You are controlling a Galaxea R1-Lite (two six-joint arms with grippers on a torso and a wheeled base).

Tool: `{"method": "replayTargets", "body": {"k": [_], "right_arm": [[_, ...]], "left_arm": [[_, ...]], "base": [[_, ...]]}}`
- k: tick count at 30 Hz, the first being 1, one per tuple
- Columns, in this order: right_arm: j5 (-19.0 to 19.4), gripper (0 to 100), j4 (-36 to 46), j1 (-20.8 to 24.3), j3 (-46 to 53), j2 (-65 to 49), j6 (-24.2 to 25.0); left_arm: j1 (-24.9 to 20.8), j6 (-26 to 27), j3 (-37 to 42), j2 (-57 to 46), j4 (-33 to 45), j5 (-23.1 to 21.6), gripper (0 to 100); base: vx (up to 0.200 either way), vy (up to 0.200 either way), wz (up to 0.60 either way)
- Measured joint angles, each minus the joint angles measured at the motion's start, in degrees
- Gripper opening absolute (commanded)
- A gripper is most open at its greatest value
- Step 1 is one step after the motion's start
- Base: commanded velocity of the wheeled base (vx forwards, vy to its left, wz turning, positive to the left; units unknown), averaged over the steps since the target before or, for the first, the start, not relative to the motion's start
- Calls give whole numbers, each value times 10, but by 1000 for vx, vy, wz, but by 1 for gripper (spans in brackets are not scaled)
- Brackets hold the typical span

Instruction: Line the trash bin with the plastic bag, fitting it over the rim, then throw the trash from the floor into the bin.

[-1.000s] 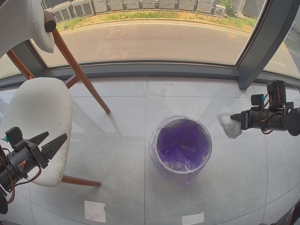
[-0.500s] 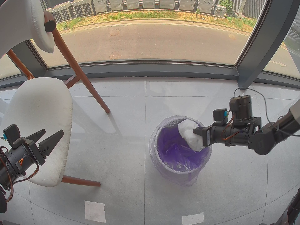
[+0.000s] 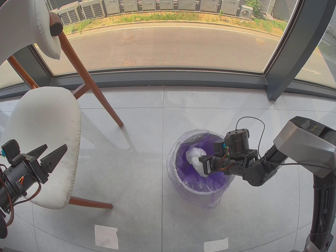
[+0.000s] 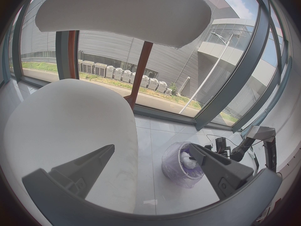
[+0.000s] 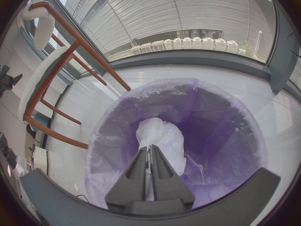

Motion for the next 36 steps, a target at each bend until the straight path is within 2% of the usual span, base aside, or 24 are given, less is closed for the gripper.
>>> {"method": "replayTargets", "body": {"k": [1, 2, 9, 16, 21, 28, 36], "right_arm": [[-3, 0, 0, 0, -11, 12, 0], [-6, 100, 0, -1, -23, 23, 0], [-15, 100, -7, -4, -59, 61, 0], [-25, 100, -7, -24, -41, 18, 0], [-26, 100, -4, -38, -4, -70, 1], [-26, 100, -3, -71, 101, -247, 2], [-26, 100, 6, -115, 241, -470, 2]], "left_arm": [[1, 0, 0, -1, 0, 0, 100], [1, 0, 0, -1, 0, 0, 100], [3, 7, 3, -10, 0, 0, 100], [3, 12, 21, -45, 4, 0, 100], [7, 11, 32, -84, 6, 12, 100], [19, 11, 60, -156, 18, 32, 100], [26, 14, 87, -270, 105, 40, 100]], "base": [[0, 0, 0], [0, 0, 0], [0, 0, 0], [0, 0, 0], [0, 0, 0], [0, 0, 0], [0, 0, 0]]}}
